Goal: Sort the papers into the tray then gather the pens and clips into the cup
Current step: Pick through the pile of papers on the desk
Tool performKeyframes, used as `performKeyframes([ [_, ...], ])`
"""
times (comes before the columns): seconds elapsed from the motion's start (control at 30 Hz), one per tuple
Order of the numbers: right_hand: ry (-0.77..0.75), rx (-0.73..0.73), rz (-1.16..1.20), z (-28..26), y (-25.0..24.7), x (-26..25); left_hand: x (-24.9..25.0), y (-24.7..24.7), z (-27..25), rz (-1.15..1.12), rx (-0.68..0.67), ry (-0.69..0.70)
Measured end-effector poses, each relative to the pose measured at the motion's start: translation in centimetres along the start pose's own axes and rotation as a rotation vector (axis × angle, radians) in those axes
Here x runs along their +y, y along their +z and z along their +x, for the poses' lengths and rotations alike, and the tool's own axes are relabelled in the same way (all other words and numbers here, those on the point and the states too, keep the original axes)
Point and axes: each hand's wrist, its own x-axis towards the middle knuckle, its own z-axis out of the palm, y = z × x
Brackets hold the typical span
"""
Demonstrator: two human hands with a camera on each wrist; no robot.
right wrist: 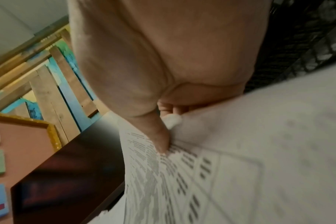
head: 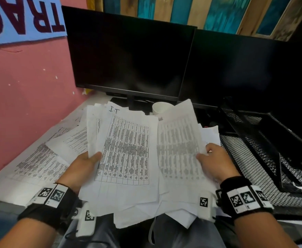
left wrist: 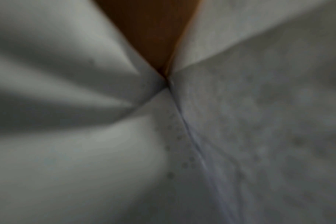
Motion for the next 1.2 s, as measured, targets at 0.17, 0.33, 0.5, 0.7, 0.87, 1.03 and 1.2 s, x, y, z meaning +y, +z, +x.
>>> performKeyframes([
  [0.17,-0.037,0.213,0.185,-1.2,-4.0,-0.9,0.3,0.1,-0.2,-0.003,0.014,-0.001],
  [0.33,-0.099,0.386,0.46,-0.9,-6.6,-2.1,0.6,0.2,-0.7,0.007,0.004,0.009],
  [0.5,-0.023,0.113,0.654,-0.7,-4.1,-3.2,0.6,0.1,-0.9,0.028,-0.007,-0.007],
  [0.7,0.017,-0.177,0.547,-1.9,4.7,-2.9,1.2,0.3,-1.5,0.045,-0.017,0.027],
  [0.87,0.019,-0.383,0.409,-3.3,9.1,-3.7,0.9,-0.1,-1.3,-0.198,-0.089,-0.019],
  [1.03,-0.038,-0.403,0.332,-3.6,9.5,-3.9,0.3,-0.2,-1.1,-0.134,-0.169,0.113],
  [1.2,-0.016,-0.366,0.309,-4.0,8.7,-3.7,0.9,0.1,-1.7,-0.122,-0.203,0.138],
])
